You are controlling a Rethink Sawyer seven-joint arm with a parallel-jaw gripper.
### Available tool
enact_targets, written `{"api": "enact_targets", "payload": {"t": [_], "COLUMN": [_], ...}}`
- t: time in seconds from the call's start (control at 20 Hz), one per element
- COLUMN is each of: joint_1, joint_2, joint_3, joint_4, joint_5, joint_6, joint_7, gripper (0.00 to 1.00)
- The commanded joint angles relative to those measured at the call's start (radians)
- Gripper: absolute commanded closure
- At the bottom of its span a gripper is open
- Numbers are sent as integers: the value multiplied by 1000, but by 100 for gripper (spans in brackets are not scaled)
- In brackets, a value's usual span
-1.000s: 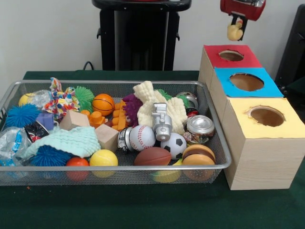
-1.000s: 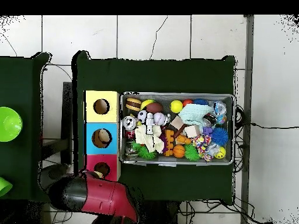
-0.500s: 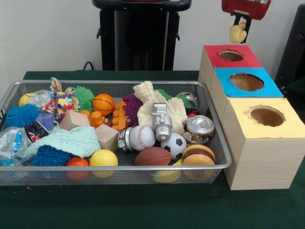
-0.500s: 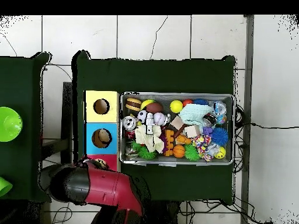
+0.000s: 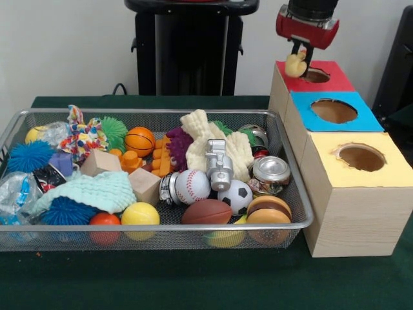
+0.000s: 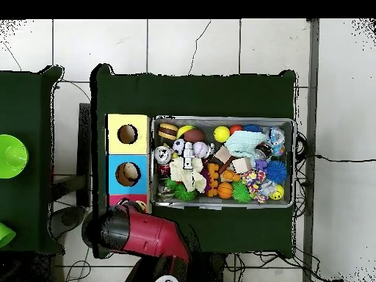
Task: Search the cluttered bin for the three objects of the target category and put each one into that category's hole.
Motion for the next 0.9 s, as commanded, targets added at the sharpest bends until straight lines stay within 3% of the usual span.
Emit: {"api": "enact_targets", "payload": {"t": [0.05,0.2,0.35,0.9], "joint_1": [-142,-174,-162,-116], "joint_2": [166,205,202,99], "joint_3": [283,330,327,326], "joint_4": [151,146,135,181], "joint_5": [20,22,19,100], "joint_6": [-284,-336,-327,-166], "joint_7": [138,174,186,223], "gripper": [100,100,100,100]}}
